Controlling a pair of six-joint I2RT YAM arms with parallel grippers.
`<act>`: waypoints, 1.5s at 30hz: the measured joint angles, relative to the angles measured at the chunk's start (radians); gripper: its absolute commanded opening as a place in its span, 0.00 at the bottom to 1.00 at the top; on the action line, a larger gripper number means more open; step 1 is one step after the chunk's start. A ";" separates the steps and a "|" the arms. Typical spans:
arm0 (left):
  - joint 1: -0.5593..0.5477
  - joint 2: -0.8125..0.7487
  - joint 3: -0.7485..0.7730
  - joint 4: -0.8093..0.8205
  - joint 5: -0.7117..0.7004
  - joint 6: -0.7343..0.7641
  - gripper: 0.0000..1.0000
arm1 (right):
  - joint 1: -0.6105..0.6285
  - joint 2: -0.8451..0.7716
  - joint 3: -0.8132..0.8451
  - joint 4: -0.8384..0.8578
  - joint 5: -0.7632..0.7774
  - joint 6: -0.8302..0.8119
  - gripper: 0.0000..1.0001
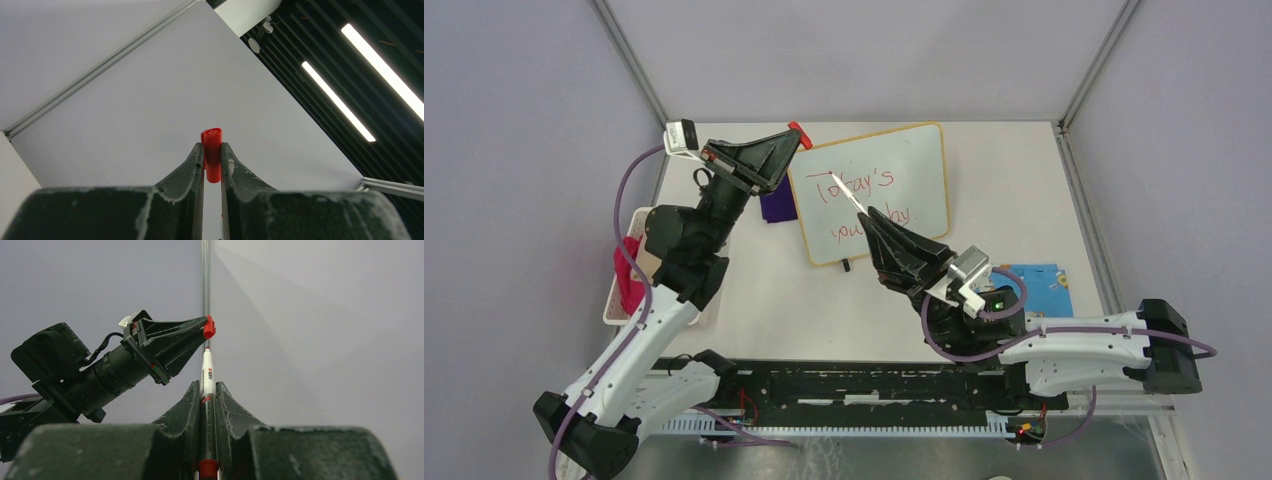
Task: Write a sentence on the whiteboard
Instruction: Close the whiteboard marker at the center of the board.
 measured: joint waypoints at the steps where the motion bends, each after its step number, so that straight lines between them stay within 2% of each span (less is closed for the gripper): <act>1: -0.003 0.000 0.000 -0.002 0.000 0.000 0.02 | 0.000 0.005 0.006 -0.003 -0.002 0.002 0.00; 45: -0.119 0.011 -0.005 -0.021 -0.020 0.000 0.02 | 0.000 0.021 0.027 0.010 0.034 -0.019 0.00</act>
